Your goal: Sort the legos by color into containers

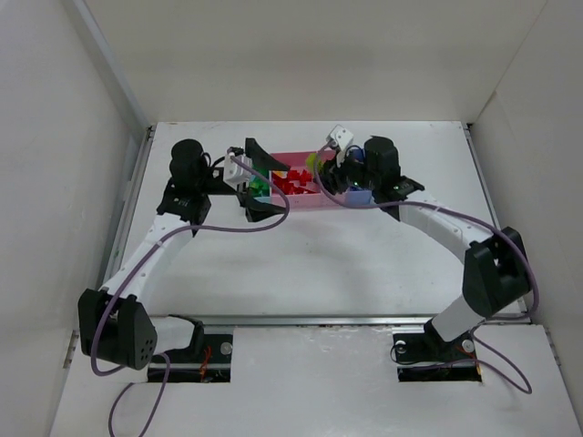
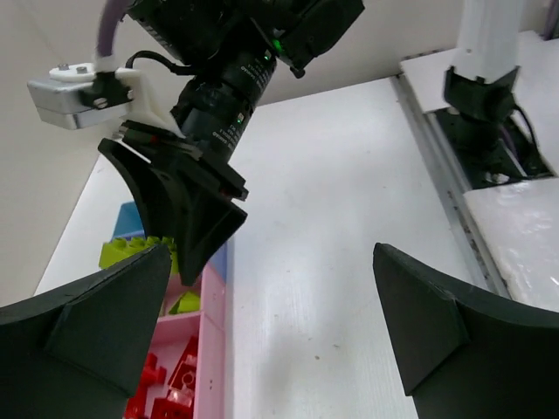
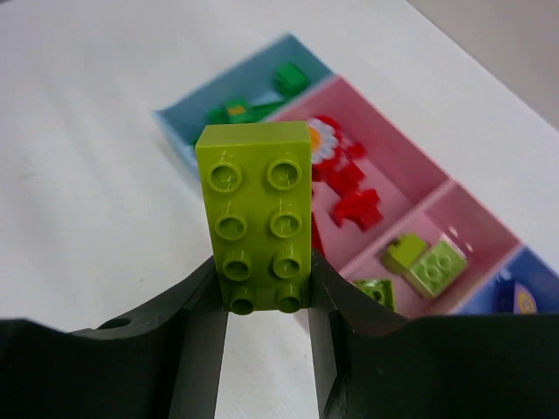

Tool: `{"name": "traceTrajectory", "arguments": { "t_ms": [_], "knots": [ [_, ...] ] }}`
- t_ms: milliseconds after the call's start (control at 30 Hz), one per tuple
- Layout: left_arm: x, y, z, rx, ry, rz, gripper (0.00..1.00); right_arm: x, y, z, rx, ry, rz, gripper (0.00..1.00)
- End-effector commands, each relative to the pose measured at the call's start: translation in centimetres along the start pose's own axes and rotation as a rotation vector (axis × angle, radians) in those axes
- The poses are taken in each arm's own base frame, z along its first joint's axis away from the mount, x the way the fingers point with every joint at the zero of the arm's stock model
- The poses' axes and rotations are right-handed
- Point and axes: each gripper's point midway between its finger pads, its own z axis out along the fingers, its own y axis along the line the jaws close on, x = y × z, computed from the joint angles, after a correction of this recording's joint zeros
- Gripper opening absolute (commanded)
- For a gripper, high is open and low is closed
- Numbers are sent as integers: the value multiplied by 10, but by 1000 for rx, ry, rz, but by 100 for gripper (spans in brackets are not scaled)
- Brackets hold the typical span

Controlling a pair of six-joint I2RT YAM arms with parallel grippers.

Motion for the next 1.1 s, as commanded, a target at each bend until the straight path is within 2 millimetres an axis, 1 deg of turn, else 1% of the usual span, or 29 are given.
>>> {"name": "traceTrajectory", "arguments": {
  "t_ms": [0,33,67,100,133,167,200,233,267,300,367,467,500,533,567,600,633,667,700,733,767,833,900,933,967,1000,1033,1067],
  "knots": [
    [-3,17,-6,-145,18,42,100,10,-59,8,264,75,150,0],
    [1,32,-11,-249,40,34,100,14,-64,12,293,95,200,0],
    [5,39,-14,-295,56,34,100,21,-74,15,342,122,231,0],
    [9,45,-17,-334,72,32,100,15,-81,19,363,138,261,0],
    [16,49,-20,-365,98,15,100,36,-84,31,376,186,326,0],
    [22,57,-26,-421,124,17,100,41,-90,34,386,201,357,0],
    [22,60,-29,-444,140,43,100,50,-96,34,431,236,386,0],
    [21,61,-32,-464,151,48,100,57,-102,39,462,248,411,0],
    [26,64,-35,-494,169,30,100,63,-109,37,503,245,467,0],
    [22,65,-37,-505,171,52,100,63,-111,36,528,239,493,0],
    [26,62,-39,-511,183,49,100,75,-123,37,548,246,544,0],
    [31,56,-40,-508,192,45,100,85,-123,45,539,270,564,7],
    [31,56,-40,-508,192,45,100,85,-124,44,548,270,563,16],
    [31,56,-40,-508,192,45,100,91,-124,43,560,293,578,23],
    [31,56,-40,-508,192,45,100,90,-126,42,570,295,577,33],
    [35,54,-40,-507,196,37,100,94,-126,44,570,304,580,43],
    [35,54,-40,-507,196,37,100,97,-126,42,579,317,581,67],
    [32,53,-41,-508,192,45,100,97,-126,42,579,317,581,80],
    [32,53,-41,-508,192,45,100,97,-126,42,579,317,581,91],
    [31,52,-40,-499,189,45,100,97,-126,42,579,317,581,100],
    [30,53,-40,-501,185,53,100,97,-124,42,570,317,583,100],
    [33,52,-40,-499,189,45,100,75,-125,38,557,277,561,100],
    [33,52,-40,-499,189,45,100,64,-127,33,569,254,539,100],
    [33,52,-40,-499,189,45,100,48,-129,25,584,222,528,100],
    [32,54,-41,-511,188,53,100,43,-129,20,593,215,515,100],
    [33,55,-42,-521,191,53,100,31,-131,16,602,185,505,100],
    [34,54,-43,-535,192,40,100,28,-138,5,632,175,506,100],
    [36,57,-45,-559,189,35,100,5,-143,-11,653,123,494,100]
  ]
}}
